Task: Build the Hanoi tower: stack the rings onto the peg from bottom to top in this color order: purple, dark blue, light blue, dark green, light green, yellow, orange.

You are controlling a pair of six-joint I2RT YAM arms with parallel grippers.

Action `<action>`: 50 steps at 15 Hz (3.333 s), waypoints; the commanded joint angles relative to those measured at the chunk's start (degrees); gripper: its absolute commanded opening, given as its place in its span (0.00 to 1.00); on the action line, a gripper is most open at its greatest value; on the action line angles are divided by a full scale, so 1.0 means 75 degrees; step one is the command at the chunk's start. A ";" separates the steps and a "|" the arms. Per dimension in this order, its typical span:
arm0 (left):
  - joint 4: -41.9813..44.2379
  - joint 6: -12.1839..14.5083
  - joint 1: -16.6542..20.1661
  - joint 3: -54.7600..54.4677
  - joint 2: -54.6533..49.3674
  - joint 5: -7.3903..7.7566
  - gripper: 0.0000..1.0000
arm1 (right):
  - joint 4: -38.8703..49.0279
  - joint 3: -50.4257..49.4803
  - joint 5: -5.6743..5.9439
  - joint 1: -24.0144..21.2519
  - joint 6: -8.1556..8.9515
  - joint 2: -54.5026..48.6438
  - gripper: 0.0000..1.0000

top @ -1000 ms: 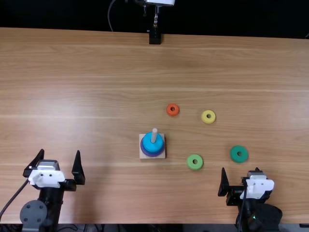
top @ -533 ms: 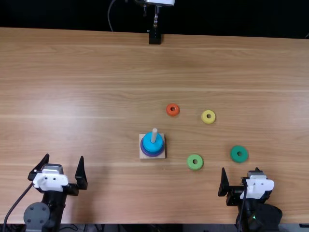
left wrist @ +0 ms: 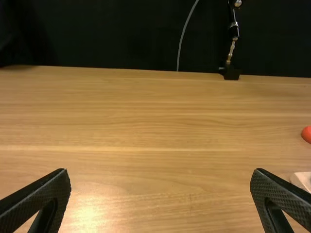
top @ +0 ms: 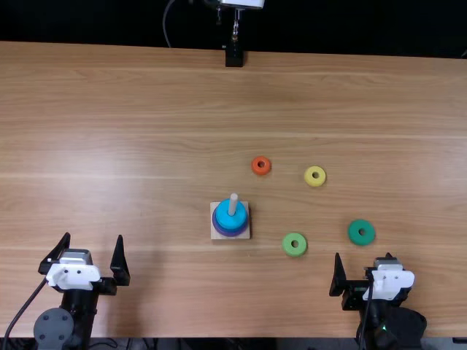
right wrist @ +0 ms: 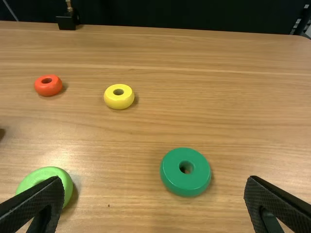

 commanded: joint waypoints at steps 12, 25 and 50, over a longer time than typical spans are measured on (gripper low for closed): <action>-0.2535 0.0012 -0.0087 -0.0377 -0.0092 0.0210 1.00 | -0.0475 -0.0908 0.0070 -0.0094 0.0004 -0.0054 1.00; -0.2521 0.0012 -0.0087 -0.0377 -0.0092 0.0196 1.00 | -0.0489 -0.0908 0.0070 -0.0094 0.0018 -0.0054 1.00; -0.2535 0.0012 -0.0087 -0.0377 -0.0092 0.0196 1.00 | -0.0292 0.5983 0.1237 -0.0058 0.0060 0.7364 1.00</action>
